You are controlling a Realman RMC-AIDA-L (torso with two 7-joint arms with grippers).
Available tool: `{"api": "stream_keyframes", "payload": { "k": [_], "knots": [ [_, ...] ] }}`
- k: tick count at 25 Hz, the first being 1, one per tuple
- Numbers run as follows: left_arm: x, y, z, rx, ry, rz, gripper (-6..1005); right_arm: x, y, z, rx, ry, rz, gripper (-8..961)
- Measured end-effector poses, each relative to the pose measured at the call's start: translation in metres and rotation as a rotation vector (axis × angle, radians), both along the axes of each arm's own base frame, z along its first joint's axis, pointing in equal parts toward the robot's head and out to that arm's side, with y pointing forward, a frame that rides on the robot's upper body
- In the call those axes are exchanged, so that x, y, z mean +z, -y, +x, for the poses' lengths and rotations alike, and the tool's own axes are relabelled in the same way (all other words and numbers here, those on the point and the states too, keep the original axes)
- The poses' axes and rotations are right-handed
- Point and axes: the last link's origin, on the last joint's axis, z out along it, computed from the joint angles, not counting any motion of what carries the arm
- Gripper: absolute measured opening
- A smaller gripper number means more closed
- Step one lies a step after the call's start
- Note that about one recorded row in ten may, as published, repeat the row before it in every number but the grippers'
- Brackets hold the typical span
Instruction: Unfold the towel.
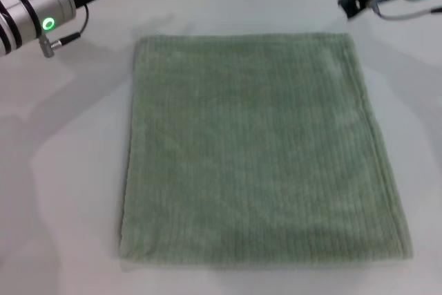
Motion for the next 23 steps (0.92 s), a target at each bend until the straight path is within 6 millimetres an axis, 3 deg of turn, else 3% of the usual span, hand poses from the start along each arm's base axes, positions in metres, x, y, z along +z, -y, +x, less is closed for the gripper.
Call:
{"api": "stream_keyframes", "payload": {
  "k": [6, 7, 13, 15, 16, 17, 19, 20, 23],
  "knots": [
    [0.002, -0.006, -0.012, 0.071, 0.083, 0.156, 532, -0.013, -0.005, -0.006, 0.229, -0.037, 0.251, -1],
    [0.002, -0.006, -0.012, 0.071, 0.083, 0.156, 532, -0.014, 0.000, -0.005, 0.323, -0.050, 0.378, -1],
    [0.008, -0.007, -0.028, 0.170, 0.156, 0.369, 532, -0.016, 0.027, 0.016, 0.449, -0.148, 0.633, -2],
    [0.008, -0.007, -0.031, 0.192, 0.163, 0.404, 532, -0.008, 0.043, 0.041, 0.438, -0.258, 0.742, -2],
    [0.008, -0.007, -0.033, 0.212, 0.167, 0.434, 532, -0.008, 0.043, 0.041, 0.438, -0.258, 0.742, -2],
    [0.008, -0.006, -0.034, 0.223, 0.169, 0.461, 532, 0.000, 0.054, 0.061, 0.403, -0.331, 0.805, -1],
    [0.009, -0.005, -0.036, 0.233, 0.167, 0.490, 532, 0.004, 0.059, 0.069, 0.387, -0.357, 0.829, -1],
    [0.009, -0.005, -0.037, 0.236, 0.163, 0.507, 532, 0.010, 0.073, 0.091, 0.350, -0.391, 0.878, -1],
    [0.012, -0.004, -0.039, 0.245, 0.138, 0.566, 532, 0.016, 0.086, 0.108, 0.330, -0.397, 0.916, -1]
  ]
}}
